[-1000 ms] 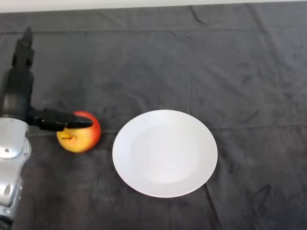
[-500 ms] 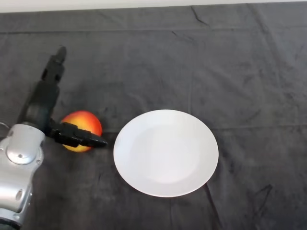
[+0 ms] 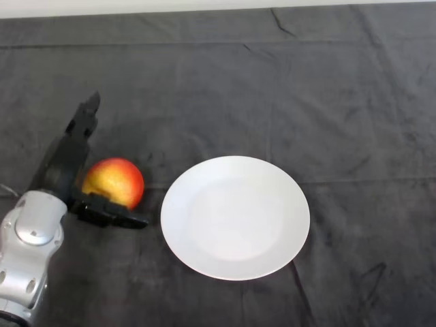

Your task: Move the apple to the plate

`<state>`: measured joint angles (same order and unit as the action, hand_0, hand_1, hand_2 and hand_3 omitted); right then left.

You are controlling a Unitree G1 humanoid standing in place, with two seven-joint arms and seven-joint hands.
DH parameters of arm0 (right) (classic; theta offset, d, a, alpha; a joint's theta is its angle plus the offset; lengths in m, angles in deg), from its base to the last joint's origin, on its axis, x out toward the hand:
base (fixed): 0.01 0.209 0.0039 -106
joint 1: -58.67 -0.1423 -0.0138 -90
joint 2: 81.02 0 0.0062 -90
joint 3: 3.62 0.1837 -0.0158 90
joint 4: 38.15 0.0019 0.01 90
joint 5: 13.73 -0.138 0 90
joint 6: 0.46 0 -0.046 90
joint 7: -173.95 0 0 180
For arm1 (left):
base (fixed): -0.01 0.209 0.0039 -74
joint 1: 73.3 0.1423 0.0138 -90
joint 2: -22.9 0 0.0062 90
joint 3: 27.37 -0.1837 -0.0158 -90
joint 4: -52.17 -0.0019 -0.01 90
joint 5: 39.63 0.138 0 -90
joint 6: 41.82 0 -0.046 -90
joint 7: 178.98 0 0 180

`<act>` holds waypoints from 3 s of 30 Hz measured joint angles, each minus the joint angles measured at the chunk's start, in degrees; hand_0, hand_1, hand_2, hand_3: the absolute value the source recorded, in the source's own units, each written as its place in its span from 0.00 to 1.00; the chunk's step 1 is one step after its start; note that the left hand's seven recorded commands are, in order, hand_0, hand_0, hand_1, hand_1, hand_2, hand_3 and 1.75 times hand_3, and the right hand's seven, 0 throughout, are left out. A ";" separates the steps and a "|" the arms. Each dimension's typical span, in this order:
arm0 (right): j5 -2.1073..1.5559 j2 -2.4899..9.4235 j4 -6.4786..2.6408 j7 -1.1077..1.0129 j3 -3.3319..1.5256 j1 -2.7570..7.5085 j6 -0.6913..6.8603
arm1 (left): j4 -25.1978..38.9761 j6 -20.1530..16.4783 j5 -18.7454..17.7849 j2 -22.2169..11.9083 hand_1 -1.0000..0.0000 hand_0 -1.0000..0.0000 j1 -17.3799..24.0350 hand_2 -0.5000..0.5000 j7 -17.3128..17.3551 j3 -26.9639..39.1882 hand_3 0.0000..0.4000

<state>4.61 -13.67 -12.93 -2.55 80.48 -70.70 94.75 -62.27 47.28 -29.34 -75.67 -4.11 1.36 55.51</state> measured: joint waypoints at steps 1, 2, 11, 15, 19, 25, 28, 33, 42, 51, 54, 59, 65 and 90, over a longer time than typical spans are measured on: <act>0.00 0.00 0.00 0.00 0.00 0.00 0.00 | -0.61 0.06 0.03 0.00 1.00 1.00 -0.11 0.50 -0.01 -0.42 0.00; 0.00 0.00 0.00 0.00 0.00 0.00 0.00 | -0.88 0.09 0.04 0.00 1.00 1.00 -0.12 0.50 -0.02 -0.80 0.00; 0.00 0.00 0.01 0.00 0.00 0.00 0.00 | -1.54 0.51 0.07 0.48 0.00 0.00 -0.33 0.50 -0.09 -1.09 1.00; 0.00 0.00 0.01 0.00 0.00 0.00 0.00 | -1.53 0.92 0.08 0.47 0.00 0.00 -0.50 0.50 -0.50 -1.07 1.00; 0.00 0.00 0.01 0.00 0.00 0.00 0.00 | -1.48 1.35 0.07 0.47 0.00 0.00 -0.53 0.50 -0.49 -1.07 1.00; 0.00 0.00 0.01 0.00 0.00 0.00 0.00 | -1.21 1.71 0.07 0.46 0.00 0.00 -0.53 0.50 -0.04 -1.06 1.00; 0.00 0.00 0.01 0.00 0.00 0.00 0.00 | -0.70 1.65 0.06 0.46 0.00 0.00 -0.51 0.50 0.34 -1.05 1.00; 0.00 0.00 0.01 0.00 0.00 0.00 0.01 | 3.74 0.22 0.05 0.43 0.00 0.00 -0.49 0.50 1.15 -0.86 1.00; 0.00 0.00 0.02 0.00 0.00 0.00 0.02 | 10.79 -1.44 0.14 -0.11 0.00 0.00 -0.45 0.50 1.44 -0.66 1.00; 0.00 0.00 0.03 0.00 0.00 0.00 0.02 | 13.14 -2.02 2.44 -0.32 0.00 0.00 -0.44 0.50 0.34 -0.66 1.00; 0.00 0.00 0.03 0.00 0.00 0.00 0.02 | 13.14 -2.16 2.73 -0.24 0.00 0.00 -0.44 0.50 0.03 -0.82 1.00; 0.00 0.00 0.04 0.00 0.00 0.00 0.04 | 13.15 -2.19 4.71 0.58 0.00 0.00 -0.44 0.50 -0.56 -1.76 1.00; 0.00 0.00 0.05 0.00 0.01 0.00 0.06 | 14.58 -2.15 6.73 2.40 0.00 0.00 -0.42 0.50 -1.18 -6.24 1.00; 0.00 0.00 0.07 0.00 0.01 0.00 0.07 | 16.69 0.61 7.69 4.83 0.00 0.00 -0.13 0.50 1.66 -17.63 1.00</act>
<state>4.61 -13.67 -12.86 -2.55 80.49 -70.70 94.83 -45.58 47.89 -21.66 -70.84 -4.24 3.02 37.88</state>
